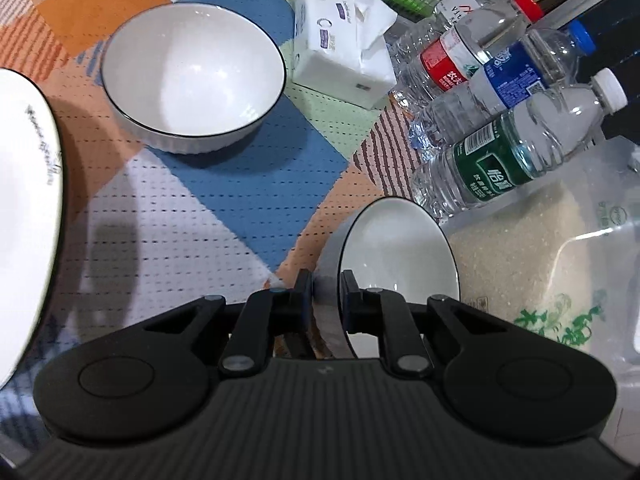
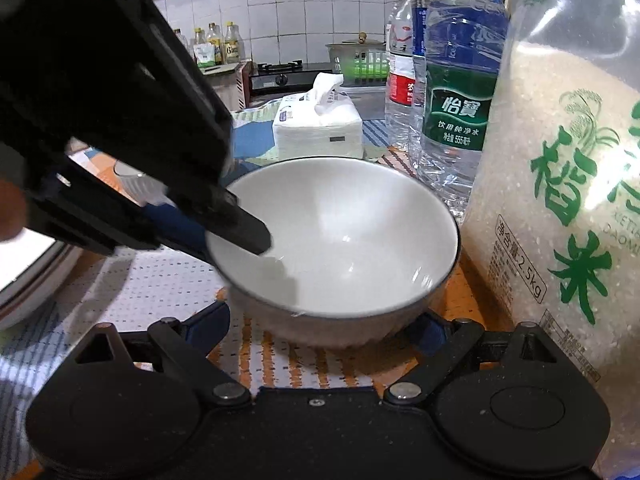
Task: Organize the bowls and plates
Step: 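Grasp the ribbed bowl rim with the right gripper and lift it, then lower the ribbed bowl into the first bowl and open the right gripper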
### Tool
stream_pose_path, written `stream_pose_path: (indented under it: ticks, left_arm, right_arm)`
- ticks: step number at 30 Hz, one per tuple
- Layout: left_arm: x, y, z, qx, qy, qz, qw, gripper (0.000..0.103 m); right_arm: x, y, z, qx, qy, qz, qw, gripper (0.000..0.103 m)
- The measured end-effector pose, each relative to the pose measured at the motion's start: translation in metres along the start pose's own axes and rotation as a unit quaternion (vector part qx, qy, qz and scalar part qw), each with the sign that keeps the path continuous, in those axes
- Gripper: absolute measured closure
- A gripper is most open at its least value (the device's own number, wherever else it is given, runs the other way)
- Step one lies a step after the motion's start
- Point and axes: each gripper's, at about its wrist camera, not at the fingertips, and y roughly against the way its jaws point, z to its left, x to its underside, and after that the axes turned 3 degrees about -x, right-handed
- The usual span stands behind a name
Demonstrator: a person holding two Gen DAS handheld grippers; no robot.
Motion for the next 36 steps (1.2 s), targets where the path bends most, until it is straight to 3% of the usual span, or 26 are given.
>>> stream_pose_path:
  ticks: [9,17,24,30,36]
  left_arm:
    - [0.006,0.072,-0.001,-0.011,-0.032,-0.003,0.9994,0.09]
    - [0.029,0.158,0.013,-0.051,-0.055,-0.037,0.9965,0.089]
    - [0.062,0.214,0.051,-0.082,-0.037,-0.033,0.9954,0.089]
    - [0.091,0.232,0.09,-0.1,-0.003,-0.013,0.9949,0.09]
    - [0.113,0.223,0.124,-0.107,0.025,0.017,0.9938,0.09]
  right_arm:
    - [-0.016,0.043,0.019,-0.039,0.083,-0.046,0.995,0.008]
    - [-0.039,0.097,0.042,-0.161,0.12,-0.051,0.978,0.007]
    - [-0.035,0.133,0.086,-0.25,0.179,-0.044,0.95,0.006]
    - [-0.019,0.149,0.122,-0.291,0.222,-0.029,0.93,0.005]
    - [0.001,0.147,0.146,-0.316,0.242,0.008,0.917,0.005]
